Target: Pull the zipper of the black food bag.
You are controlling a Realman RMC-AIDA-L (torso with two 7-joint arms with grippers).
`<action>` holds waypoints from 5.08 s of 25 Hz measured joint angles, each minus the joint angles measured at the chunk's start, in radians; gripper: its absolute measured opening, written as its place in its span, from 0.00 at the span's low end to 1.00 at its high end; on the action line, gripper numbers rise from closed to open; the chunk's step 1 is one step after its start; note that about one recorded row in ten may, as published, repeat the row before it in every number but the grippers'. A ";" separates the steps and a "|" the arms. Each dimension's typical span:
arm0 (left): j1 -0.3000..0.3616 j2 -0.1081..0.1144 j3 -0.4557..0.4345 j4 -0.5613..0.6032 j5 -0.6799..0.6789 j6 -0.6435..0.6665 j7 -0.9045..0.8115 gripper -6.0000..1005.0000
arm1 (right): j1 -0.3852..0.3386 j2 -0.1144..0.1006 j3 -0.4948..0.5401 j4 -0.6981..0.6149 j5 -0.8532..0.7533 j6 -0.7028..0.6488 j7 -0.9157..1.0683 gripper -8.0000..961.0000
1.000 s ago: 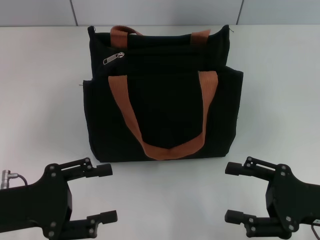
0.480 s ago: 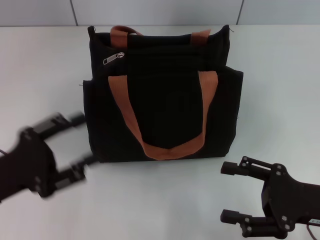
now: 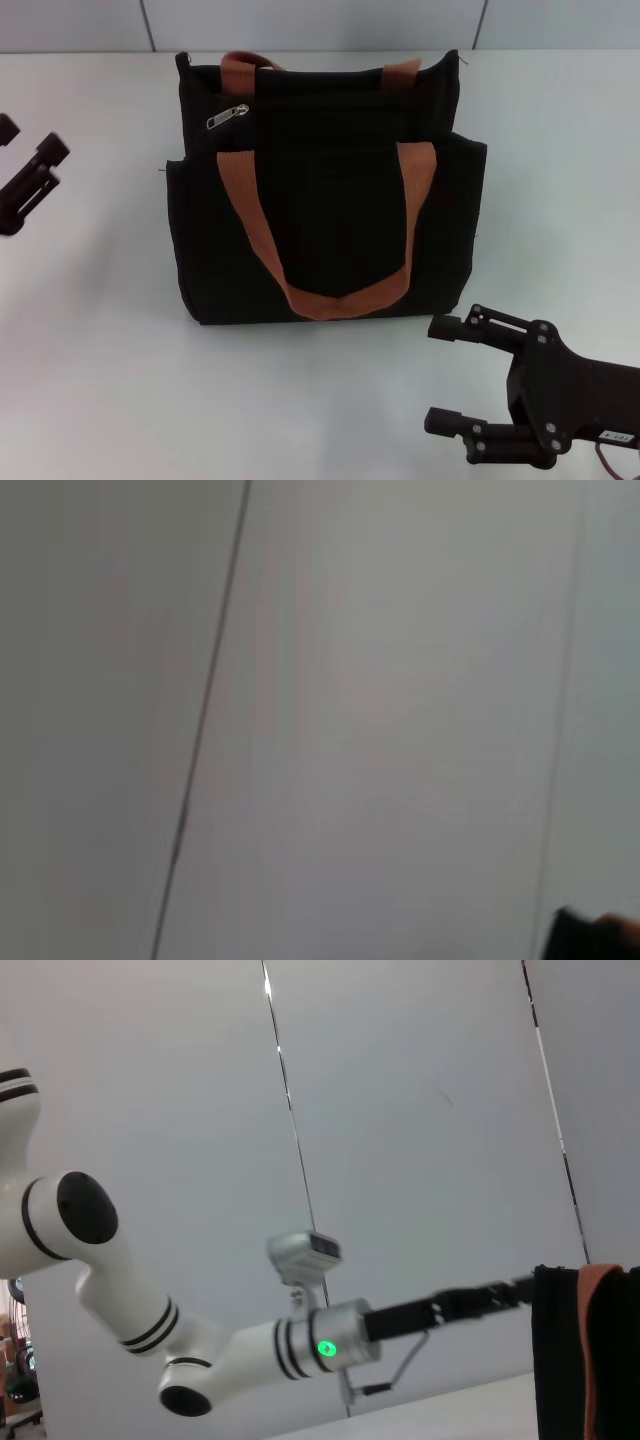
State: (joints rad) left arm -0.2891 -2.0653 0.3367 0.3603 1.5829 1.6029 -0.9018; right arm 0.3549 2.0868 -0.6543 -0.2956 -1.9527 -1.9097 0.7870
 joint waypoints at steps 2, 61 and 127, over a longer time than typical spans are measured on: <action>-0.024 0.000 0.017 -0.003 0.004 -0.066 -0.002 0.72 | 0.001 0.000 0.000 0.007 0.000 0.000 -0.003 0.86; -0.126 -0.013 0.380 -0.166 -0.352 -0.103 0.119 0.72 | 0.027 0.000 0.056 0.062 0.005 0.095 -0.005 0.86; -0.141 -0.015 0.347 -0.241 -0.288 -0.064 0.385 0.72 | 0.082 -0.002 0.068 0.085 0.005 0.145 -0.007 0.86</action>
State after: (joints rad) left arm -0.4299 -2.0800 0.6833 0.1191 1.2948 1.5386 -0.5167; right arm 0.4370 2.0852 -0.5859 -0.2103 -1.9480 -1.7642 0.7801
